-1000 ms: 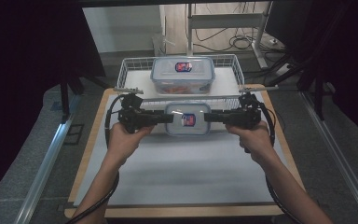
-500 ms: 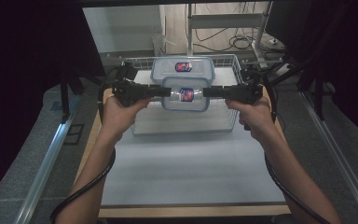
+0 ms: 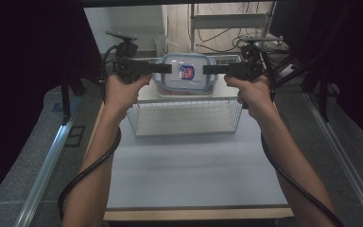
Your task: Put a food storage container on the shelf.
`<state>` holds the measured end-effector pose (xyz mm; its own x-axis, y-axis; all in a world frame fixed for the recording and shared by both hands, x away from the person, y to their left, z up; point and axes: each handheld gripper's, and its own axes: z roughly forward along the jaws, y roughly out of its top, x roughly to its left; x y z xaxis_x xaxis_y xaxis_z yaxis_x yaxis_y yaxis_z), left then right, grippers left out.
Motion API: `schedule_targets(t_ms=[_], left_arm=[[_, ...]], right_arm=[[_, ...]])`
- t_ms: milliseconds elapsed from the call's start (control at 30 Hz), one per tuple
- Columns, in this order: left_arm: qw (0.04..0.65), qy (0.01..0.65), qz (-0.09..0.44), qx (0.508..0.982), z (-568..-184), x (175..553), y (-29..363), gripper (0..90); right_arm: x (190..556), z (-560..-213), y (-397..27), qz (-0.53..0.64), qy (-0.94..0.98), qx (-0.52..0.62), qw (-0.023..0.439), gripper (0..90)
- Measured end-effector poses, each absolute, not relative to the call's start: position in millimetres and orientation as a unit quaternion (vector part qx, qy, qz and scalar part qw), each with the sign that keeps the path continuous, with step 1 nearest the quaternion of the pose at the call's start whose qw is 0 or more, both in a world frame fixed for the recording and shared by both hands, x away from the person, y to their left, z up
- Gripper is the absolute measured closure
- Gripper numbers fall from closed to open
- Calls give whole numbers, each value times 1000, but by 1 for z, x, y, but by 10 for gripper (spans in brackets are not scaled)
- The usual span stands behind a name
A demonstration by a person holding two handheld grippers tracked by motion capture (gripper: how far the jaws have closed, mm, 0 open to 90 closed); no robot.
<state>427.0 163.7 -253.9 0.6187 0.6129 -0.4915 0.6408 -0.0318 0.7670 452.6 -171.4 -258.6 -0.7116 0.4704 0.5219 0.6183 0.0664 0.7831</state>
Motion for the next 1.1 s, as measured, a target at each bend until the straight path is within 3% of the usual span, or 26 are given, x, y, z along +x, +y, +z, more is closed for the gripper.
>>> schedule_targets(t_ms=[867,1000,1100], left_arm=[[548,476,-30,687,-260,462,163,504],[543,479,-16,689,-261,462,161,491],[539,485,0,689,-263,463,160,425]], right_arm=[[493,-262,-167,-573,-706,-409,75,563],[493,-261,-165,-566,-713,-410,54,499],[493,-262,-161,-558,-719,-412,38,447]])
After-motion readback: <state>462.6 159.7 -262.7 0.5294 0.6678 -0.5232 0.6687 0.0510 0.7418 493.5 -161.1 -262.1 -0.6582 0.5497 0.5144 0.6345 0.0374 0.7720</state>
